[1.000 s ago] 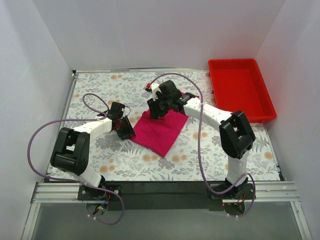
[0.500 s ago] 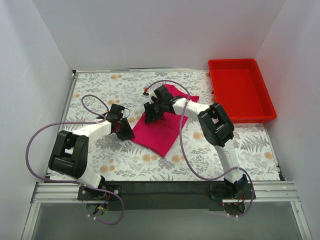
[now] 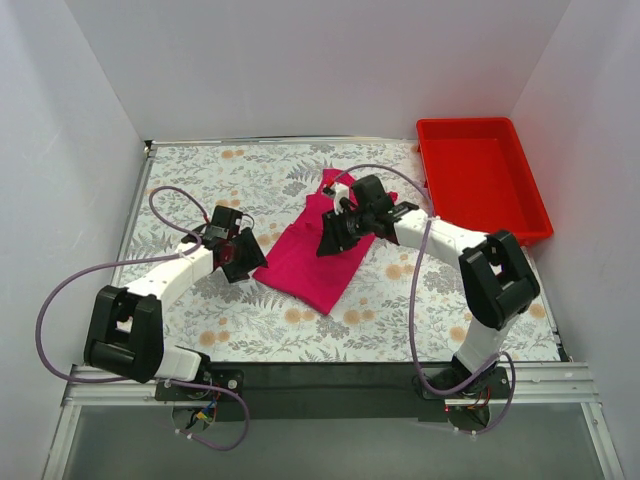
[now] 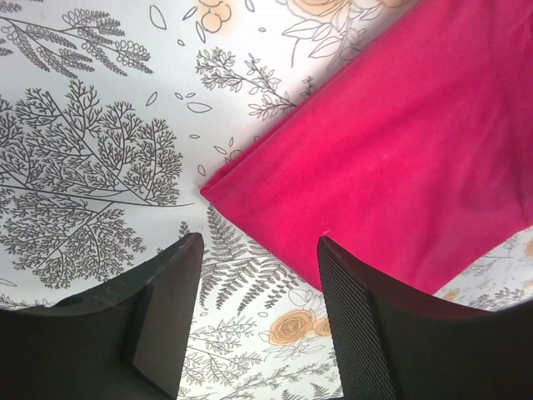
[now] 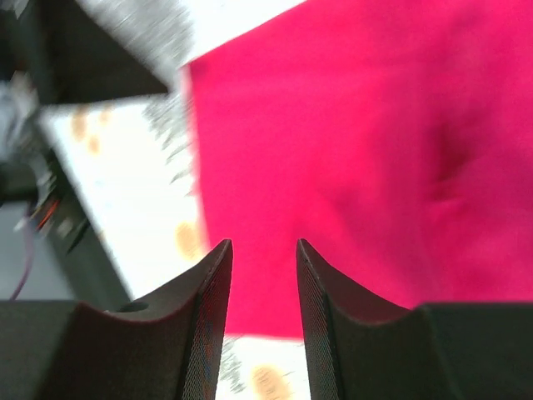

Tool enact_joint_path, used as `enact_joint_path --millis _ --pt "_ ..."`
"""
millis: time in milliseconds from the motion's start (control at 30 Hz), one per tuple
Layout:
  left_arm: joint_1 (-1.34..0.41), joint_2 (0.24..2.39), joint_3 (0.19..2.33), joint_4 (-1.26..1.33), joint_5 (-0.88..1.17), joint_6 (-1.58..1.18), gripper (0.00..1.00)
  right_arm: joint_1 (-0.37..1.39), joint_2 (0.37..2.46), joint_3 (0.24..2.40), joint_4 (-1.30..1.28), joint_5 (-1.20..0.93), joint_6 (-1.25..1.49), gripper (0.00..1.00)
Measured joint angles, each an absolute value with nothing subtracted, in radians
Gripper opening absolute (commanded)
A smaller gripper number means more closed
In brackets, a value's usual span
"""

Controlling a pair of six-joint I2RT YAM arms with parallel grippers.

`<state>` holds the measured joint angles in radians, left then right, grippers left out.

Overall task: Fold and stack the t-shirts
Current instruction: Fold the tshirt

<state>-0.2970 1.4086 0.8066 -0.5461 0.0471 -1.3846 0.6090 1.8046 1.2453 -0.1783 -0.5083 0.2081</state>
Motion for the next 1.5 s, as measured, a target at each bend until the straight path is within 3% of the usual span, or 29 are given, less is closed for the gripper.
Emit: enact_joint_path --millis 200,367,567,800,1033,1233,1400,1500 --pt "-0.297 1.382 0.805 -0.544 0.031 -1.394 0.52 0.717 1.704 1.053 -0.16 -0.635 0.219 0.37" --pt "-0.297 1.402 0.786 -0.524 0.012 -1.401 0.37 0.781 1.708 0.975 -0.154 -0.672 0.236 0.36" --pt "-0.297 1.464 0.786 -0.487 0.007 -1.402 0.21 0.778 1.742 0.96 -0.118 -0.683 0.236 0.33" --pt "-0.296 1.522 0.788 -0.458 0.008 -1.398 0.1 0.759 1.785 0.878 -0.083 -0.707 0.239 0.3" --pt "-0.296 1.523 0.783 -0.451 0.02 -1.408 0.07 0.691 1.723 0.828 -0.127 -0.664 0.231 0.29" --pt "-0.323 1.438 0.71 -0.514 0.095 -1.448 0.08 0.628 1.674 0.839 -0.259 -0.57 0.185 0.29" --pt "-0.343 1.304 0.643 -0.638 0.133 -1.477 0.31 0.602 1.639 0.877 -0.427 -0.461 0.134 0.31" --pt "-0.343 1.208 0.651 -0.667 0.138 -1.486 0.46 0.597 1.615 0.93 -0.539 -0.386 0.121 0.37"
